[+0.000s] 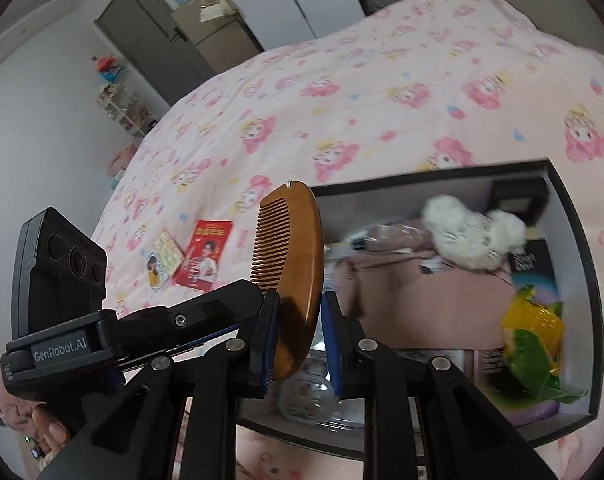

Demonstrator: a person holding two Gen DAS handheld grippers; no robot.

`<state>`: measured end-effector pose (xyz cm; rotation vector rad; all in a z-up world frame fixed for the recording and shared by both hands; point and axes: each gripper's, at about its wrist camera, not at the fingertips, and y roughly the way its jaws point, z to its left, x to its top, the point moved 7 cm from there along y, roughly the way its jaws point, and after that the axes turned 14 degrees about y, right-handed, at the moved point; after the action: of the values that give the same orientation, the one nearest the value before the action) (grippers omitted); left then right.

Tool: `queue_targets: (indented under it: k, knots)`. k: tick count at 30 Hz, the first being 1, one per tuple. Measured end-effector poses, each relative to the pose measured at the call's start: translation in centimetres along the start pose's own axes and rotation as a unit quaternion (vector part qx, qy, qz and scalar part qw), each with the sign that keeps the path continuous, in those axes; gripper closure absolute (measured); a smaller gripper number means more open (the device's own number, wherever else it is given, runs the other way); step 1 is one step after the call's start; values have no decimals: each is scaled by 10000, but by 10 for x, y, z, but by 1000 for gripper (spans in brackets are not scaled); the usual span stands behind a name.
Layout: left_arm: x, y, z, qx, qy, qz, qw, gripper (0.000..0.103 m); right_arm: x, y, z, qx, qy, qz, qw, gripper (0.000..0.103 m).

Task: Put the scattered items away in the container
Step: 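Lift the wooden comb with the right gripper and carry it over the box, then lower the comb into the box and open the right gripper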

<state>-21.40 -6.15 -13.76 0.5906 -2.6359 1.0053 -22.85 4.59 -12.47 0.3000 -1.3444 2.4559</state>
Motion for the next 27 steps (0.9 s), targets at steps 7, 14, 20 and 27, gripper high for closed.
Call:
queue_targets:
  k: [7, 14, 20, 27]
  knots:
    - [-4, 45, 2, 697, 70, 474, 9964, 70, 11, 34, -55, 319, 886, 646, 9935, 84]
    - [-8, 73, 21, 1256, 12, 799, 9889, 72, 21, 46, -67, -406, 449, 480, 9970, 85]
    - [-13, 69, 12, 1531, 135, 560, 9865, 72, 31, 29, -79, -586, 595, 55, 9965, 85]
    - [-13, 99, -4, 1347, 459, 691, 9874, 72, 45, 21, -108, -778, 1041, -115, 9915, 85]
